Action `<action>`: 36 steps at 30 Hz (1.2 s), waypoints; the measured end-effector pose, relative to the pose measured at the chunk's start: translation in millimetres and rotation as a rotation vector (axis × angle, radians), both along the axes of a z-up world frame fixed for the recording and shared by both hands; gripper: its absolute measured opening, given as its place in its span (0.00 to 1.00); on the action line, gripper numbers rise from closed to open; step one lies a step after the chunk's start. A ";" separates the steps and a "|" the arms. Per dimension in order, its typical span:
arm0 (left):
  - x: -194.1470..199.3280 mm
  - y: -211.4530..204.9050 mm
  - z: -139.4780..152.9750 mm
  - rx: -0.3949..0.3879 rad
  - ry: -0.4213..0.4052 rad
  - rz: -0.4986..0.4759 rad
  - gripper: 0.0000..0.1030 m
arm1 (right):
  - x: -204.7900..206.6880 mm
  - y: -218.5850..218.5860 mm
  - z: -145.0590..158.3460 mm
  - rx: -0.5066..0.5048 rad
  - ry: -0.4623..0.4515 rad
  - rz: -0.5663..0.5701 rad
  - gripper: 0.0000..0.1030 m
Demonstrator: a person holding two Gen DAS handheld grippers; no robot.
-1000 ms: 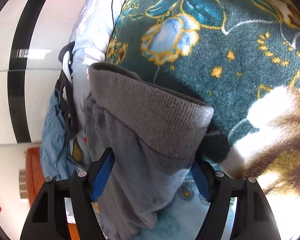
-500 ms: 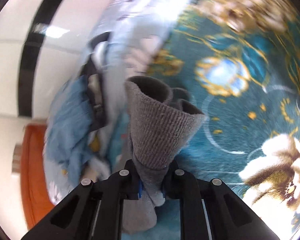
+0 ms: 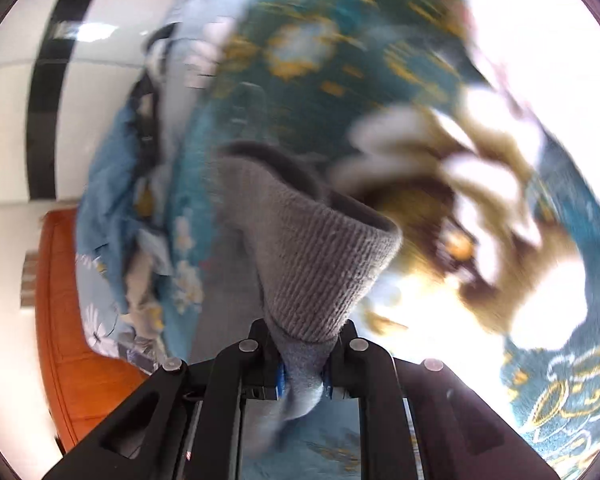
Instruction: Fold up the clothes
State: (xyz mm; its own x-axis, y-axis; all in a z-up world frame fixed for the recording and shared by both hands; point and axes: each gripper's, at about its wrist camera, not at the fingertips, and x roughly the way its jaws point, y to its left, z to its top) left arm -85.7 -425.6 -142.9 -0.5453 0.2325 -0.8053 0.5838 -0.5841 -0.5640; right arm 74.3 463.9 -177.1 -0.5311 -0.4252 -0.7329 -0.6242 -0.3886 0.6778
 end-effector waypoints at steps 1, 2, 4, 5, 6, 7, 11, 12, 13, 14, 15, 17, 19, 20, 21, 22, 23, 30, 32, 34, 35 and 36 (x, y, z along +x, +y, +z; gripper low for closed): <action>5.0 -2.6 -9.1 0.004 -0.022 0.018 0.15 | 3.0 -0.1 -4.9 -0.003 -0.012 -0.006 0.13; 7.6 -4.4 -15.1 0.007 -0.038 0.028 0.15 | 3.3 0.3 -5.6 -0.003 -0.015 -0.007 0.13; 10.2 -6.8 -25.4 0.008 -0.067 0.037 0.15 | 3.9 1.0 -7.0 -0.001 -0.021 -0.010 0.13; 10.9 -6.2 -26.6 0.000 -0.075 0.033 0.15 | 2.6 0.6 -6.7 0.006 -0.024 -0.006 0.13; 9.2 -5.0 -26.3 -0.009 -0.086 0.029 0.15 | -0.5 -0.4 -5.2 0.021 -0.028 0.005 0.14; 6.2 -3.3 -25.0 -0.016 -0.094 0.026 0.15 | -2.1 -0.7 -4.5 0.027 -0.029 0.011 0.14; -1.2 6.8 -3.0 -0.034 -0.063 0.013 0.15 | -2.9 -1.5 -3.2 0.022 -0.039 0.023 0.16; -2.3 10.7 6.2 -0.044 -0.044 0.003 0.15 | -2.4 -1.5 -2.1 0.023 -0.045 0.028 0.18; -3.3 15.5 16.8 -0.058 -0.024 -0.014 0.15 | -2.3 -2.2 -0.1 0.025 -0.049 0.033 0.23; -4.3 20.0 27.1 -0.075 -0.009 -0.032 0.15 | -2.1 -2.9 2.6 0.033 -0.055 0.038 0.26; -6.2 27.0 38.6 -0.105 0.011 -0.061 0.15 | -1.9 -3.7 6.1 0.052 -0.061 0.045 0.35; -8.8 44.5 63.7 -0.174 0.048 -0.127 0.15 | -2.2 -5.8 17.7 0.109 -0.066 0.066 0.49; -9.2 67.9 92.9 -0.238 0.099 -0.195 0.15 | -2.8 -7.6 28.4 0.144 -0.052 0.091 0.49; -8.6 78.9 104.1 -0.258 0.118 -0.218 0.15 | -2.3 -7.8 34.3 0.166 -0.054 0.102 0.49; -7.6 96.3 120.0 -0.286 0.146 -0.254 0.15 | -1.1 -7.2 40.2 0.192 -0.065 0.110 0.49; -8.1 111.7 132.1 -0.308 0.165 -0.285 0.15 | -0.2 -6.9 44.9 0.211 -0.064 0.114 0.49; -8.1 127.0 143.6 -0.330 0.183 -0.316 0.15 | 1.1 -6.6 49.7 0.231 -0.062 0.118 0.49; 8.2 249.1 185.4 -0.408 0.270 -0.528 0.15 | 12.9 1.3 76.5 0.383 -0.061 0.112 0.49; 14.7 295.4 180.2 -0.429 0.274 -0.601 0.15 | 13.3 1.0 80.4 0.396 -0.044 0.118 0.49; 20.1 335.9 167.4 -0.445 0.261 -0.668 0.15 | 10.7 -4.9 81.6 0.394 -0.026 0.150 0.49; 22.4 352.1 160.4 -0.445 0.250 -0.695 0.15 | 9.4 -8.5 81.8 0.392 -0.018 0.168 0.49; 25.1 371.5 150.5 -0.439 0.230 -0.727 0.15 | 8.5 -12.3 81.6 0.388 -0.010 0.184 0.49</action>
